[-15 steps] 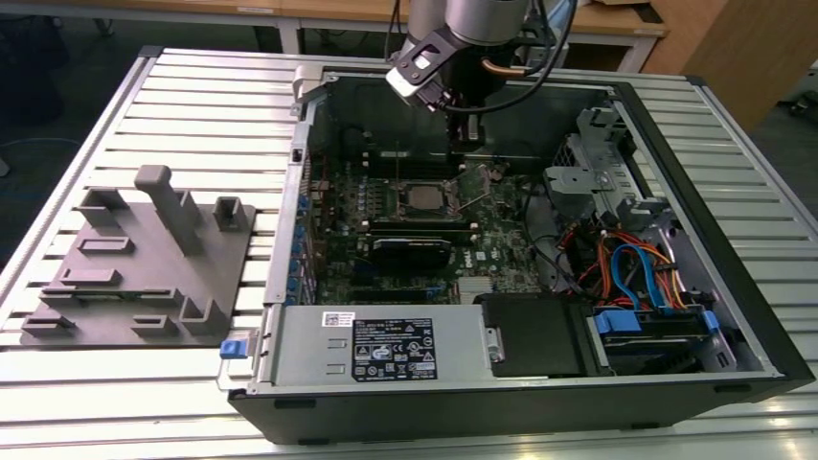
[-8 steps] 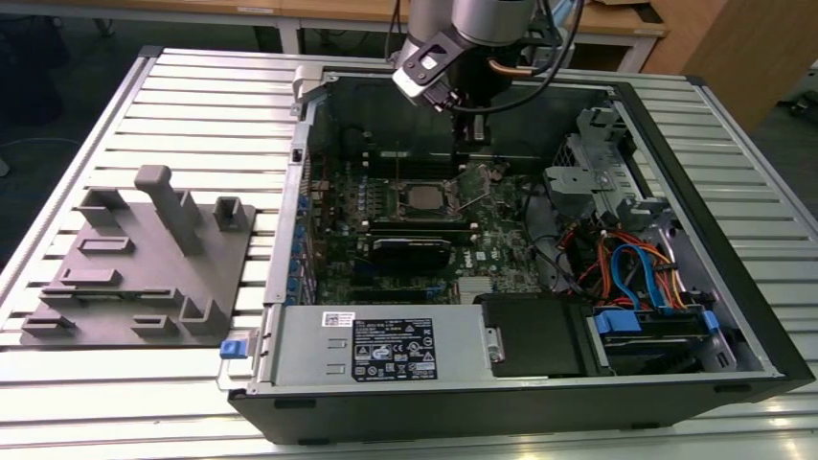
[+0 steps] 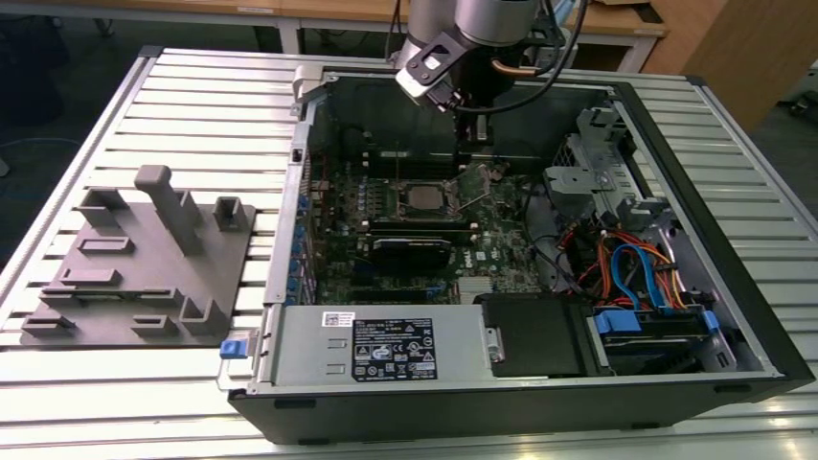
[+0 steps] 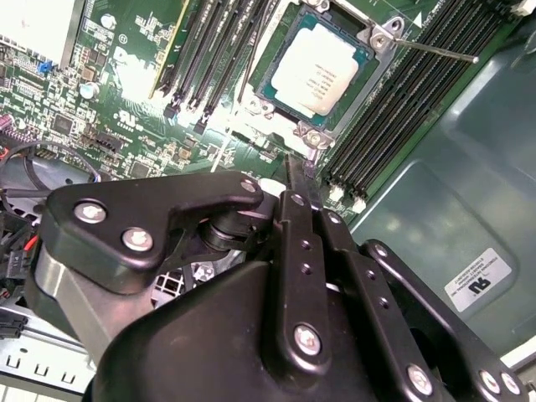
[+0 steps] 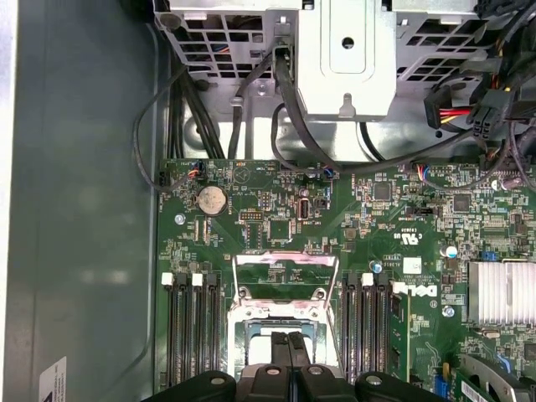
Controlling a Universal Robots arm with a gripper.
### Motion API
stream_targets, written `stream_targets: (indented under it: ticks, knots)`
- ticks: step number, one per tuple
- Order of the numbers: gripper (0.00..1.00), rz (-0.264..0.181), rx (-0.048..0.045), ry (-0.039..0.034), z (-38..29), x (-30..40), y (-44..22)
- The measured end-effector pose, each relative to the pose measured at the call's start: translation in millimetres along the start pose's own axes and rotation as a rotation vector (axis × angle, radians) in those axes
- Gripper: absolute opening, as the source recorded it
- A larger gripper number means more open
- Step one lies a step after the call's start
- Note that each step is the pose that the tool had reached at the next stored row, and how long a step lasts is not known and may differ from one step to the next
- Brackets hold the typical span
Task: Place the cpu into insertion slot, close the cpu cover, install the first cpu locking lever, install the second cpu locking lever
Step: 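Close the cpu cover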
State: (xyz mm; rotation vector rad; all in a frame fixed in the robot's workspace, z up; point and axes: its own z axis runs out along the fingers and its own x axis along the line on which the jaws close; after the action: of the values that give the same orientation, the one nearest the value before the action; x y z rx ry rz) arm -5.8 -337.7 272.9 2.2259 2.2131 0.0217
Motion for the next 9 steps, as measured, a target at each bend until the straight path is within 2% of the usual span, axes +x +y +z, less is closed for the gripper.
stream_targets:
  ticks: [9]
  knots:
    - [0.1, 0.0, 0.0, 0.0, 0.0, 0.0, 2.1]
